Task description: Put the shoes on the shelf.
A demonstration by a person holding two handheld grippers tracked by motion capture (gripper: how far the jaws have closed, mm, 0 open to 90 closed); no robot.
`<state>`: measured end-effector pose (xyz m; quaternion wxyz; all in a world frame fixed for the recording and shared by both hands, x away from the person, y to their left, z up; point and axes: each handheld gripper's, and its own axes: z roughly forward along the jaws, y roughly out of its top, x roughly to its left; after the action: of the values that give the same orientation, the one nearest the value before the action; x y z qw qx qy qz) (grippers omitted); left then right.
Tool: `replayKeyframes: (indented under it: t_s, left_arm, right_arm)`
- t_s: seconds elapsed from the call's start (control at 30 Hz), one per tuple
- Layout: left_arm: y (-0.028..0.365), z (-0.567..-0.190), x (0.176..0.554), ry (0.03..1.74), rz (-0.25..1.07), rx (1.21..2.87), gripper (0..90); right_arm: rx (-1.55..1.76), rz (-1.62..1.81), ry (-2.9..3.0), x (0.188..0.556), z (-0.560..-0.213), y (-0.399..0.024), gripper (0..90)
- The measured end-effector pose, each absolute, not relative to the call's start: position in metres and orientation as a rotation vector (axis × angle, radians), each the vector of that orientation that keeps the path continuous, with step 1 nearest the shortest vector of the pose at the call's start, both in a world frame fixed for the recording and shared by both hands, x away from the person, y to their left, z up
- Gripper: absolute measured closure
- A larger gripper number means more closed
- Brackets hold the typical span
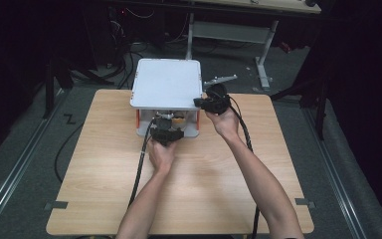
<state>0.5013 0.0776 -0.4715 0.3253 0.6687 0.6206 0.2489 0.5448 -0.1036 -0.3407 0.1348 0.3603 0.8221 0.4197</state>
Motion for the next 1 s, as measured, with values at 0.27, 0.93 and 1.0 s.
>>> replayKeyframes:
  t_s: [0.27,0.93,1.0]
  left_arm:
    - [0.084,-0.463,0.489,1.56,0.628,1.761,30.5]
    - [0.115,-0.424,0.448,1.356,0.609,1.772,32.4]
    - [0.118,-0.42,0.443,1.345,0.609,1.765,32.4]
  right_arm:
    - [1.066,1.235,2.362,0.544,-0.34,-0.105,68.7]
    - [1.067,1.377,2.276,0.511,-0.339,-0.162,55.4]
    - [1.07,1.379,2.274,0.505,-0.34,-0.172,54.6]
